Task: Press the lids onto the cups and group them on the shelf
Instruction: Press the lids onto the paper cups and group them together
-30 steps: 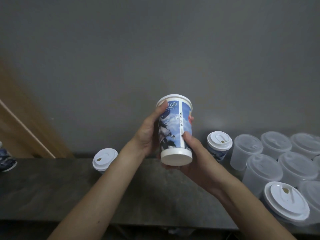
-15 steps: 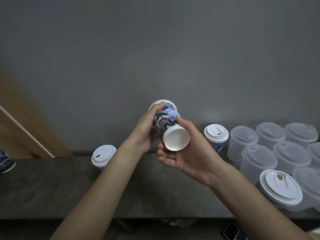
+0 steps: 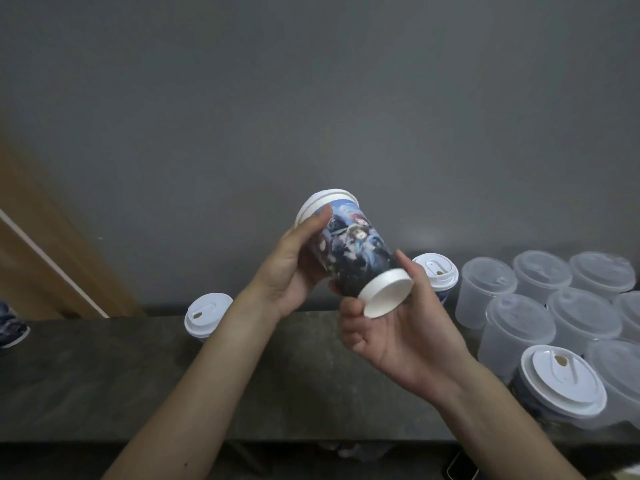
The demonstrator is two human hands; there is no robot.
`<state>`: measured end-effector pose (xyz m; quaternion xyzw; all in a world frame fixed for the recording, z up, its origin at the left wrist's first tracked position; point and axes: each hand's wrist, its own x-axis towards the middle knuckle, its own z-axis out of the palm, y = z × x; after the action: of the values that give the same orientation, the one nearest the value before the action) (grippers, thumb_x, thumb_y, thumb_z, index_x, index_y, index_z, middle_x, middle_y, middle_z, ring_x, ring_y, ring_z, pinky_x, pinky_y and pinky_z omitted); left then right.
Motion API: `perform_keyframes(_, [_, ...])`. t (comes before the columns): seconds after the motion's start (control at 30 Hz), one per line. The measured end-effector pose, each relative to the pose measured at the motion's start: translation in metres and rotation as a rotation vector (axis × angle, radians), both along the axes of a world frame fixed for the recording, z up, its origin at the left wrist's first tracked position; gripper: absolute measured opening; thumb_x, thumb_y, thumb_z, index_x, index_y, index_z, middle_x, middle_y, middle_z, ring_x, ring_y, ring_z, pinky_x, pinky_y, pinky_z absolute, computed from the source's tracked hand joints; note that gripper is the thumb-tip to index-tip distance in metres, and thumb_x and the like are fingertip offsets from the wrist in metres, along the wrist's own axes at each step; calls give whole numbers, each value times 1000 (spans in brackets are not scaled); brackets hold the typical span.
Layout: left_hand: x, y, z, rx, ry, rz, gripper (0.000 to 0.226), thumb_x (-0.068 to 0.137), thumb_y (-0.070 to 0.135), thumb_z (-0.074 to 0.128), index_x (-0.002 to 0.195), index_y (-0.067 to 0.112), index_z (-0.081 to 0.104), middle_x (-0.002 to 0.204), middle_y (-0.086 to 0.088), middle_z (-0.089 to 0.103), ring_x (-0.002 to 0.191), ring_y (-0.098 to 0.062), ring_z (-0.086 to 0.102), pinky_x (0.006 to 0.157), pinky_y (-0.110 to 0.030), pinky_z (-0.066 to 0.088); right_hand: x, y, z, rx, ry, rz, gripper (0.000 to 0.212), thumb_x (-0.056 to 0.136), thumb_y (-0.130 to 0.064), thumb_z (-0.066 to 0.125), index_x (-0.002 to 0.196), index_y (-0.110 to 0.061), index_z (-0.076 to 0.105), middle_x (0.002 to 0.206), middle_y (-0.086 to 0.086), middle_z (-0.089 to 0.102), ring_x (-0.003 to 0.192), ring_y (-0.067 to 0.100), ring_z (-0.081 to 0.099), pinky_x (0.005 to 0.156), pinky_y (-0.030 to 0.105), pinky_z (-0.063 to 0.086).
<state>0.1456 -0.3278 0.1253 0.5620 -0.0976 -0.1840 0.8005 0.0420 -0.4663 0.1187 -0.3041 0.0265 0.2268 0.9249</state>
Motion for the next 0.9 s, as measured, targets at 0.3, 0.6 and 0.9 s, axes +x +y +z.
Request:
perform_keyframes(0.3, [-1,-11,-2,107,267,33,49,76,52,73,101,10,74,90,-8,75,80,-21,72,79,-30,58,8,0,3,-20,44,8,58,98,-56,45,107,-4,68,82,15,65,63,24,64,60,32,58])
perform_keyframes(0.6, [-4,1,-3,-39,144,-17,49,88,42,66,118,4,69,112,-17,72,103,-28,69,102,-41,51,-2,1,-2,76,17,22,55,93,-53,52,112,-5,72,91,18,67,59,18,62,61,31,60])
perform_keyframes(0.9, [-8,-14,-23,68,186,-36,55,97,56,49,69,18,78,71,1,70,64,-11,67,62,-21,54,2,2,8,123,8,42,58,94,-56,53,102,-5,78,99,21,70,61,19,67,63,31,61])
